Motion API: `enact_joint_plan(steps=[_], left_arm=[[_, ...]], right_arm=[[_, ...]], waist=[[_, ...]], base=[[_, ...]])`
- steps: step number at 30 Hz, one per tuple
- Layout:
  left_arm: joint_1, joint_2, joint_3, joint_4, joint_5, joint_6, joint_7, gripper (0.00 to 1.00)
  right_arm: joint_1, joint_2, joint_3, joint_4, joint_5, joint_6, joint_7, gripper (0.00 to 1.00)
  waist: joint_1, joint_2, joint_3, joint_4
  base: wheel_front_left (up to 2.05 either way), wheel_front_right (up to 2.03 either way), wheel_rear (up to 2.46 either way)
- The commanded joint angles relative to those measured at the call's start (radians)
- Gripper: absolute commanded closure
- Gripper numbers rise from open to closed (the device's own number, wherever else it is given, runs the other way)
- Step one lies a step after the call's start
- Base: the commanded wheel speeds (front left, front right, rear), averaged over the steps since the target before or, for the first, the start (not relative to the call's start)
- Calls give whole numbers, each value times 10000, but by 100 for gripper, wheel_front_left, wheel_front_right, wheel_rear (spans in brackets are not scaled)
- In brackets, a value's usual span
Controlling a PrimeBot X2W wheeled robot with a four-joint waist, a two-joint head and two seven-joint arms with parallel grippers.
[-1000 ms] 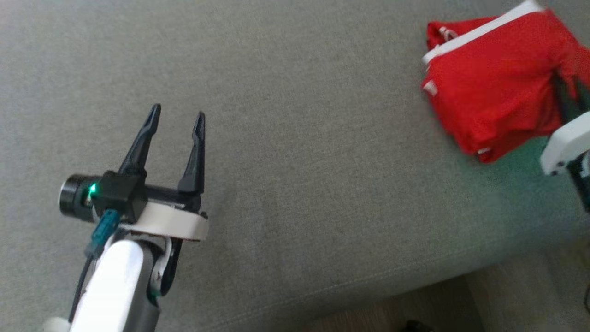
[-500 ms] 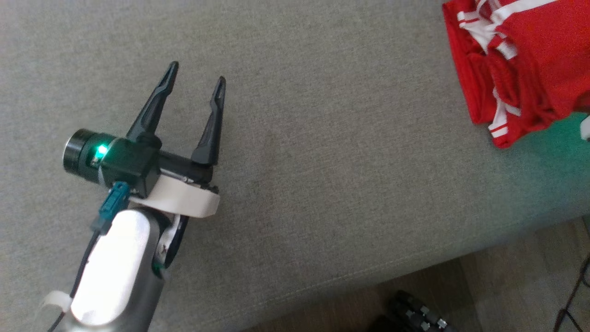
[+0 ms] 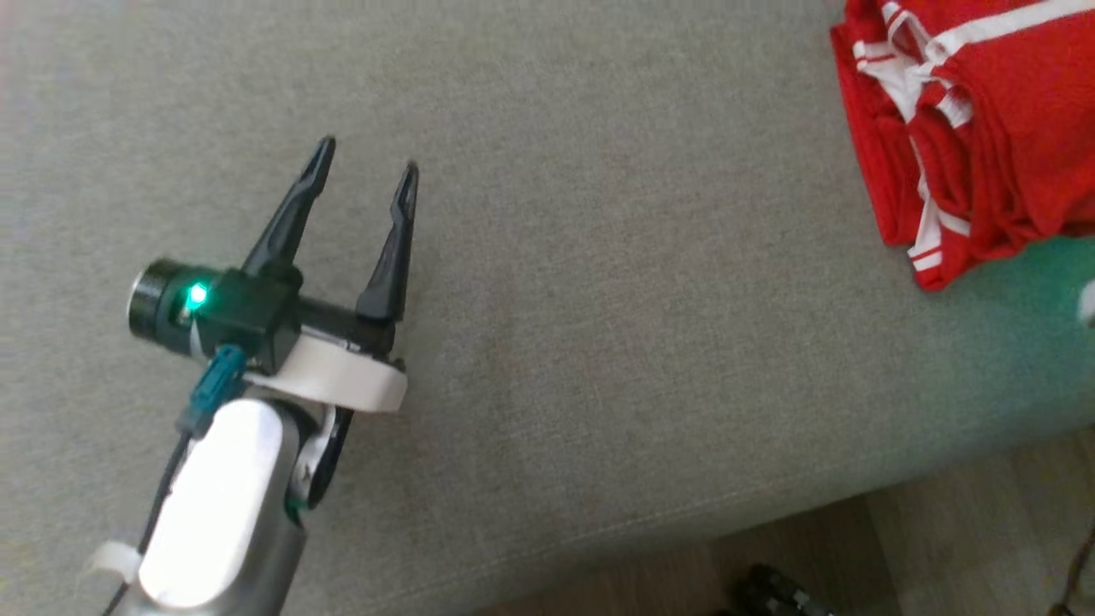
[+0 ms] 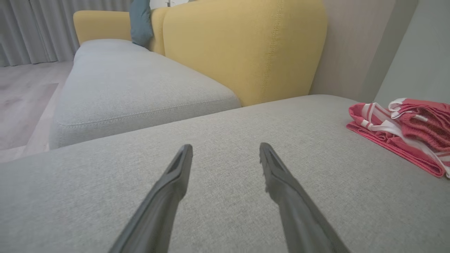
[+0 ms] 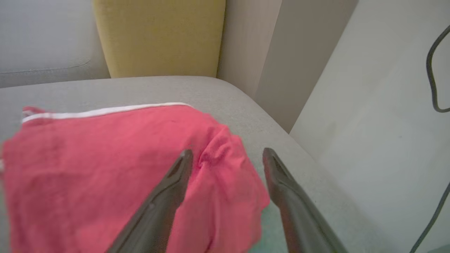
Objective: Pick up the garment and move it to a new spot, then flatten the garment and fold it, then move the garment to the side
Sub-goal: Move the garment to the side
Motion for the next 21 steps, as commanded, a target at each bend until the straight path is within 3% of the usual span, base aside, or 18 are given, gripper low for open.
enact_joint_plan(steps=[1, 12, 21], left_arm=[[193, 54, 340, -262, -82, 137, -86, 0], [1498, 23, 867, -160, -510, 769, -173, 0], [2303, 0, 1103, -128, -744, 1121, -191, 0]], right_arm=[[787, 127, 192, -932, 6, 39, -175, 0], [3696, 1678, 1868, -5663, 202, 39, 508, 0], [5006, 2241, 2689, -6996, 306, 39, 1117, 0]], waist=[[1, 0, -606, 242], [1, 0, -2194, 973], [1, 0, -3163, 2161]], base=[[0, 0, 0], [0, 0, 0], [0, 0, 0]])
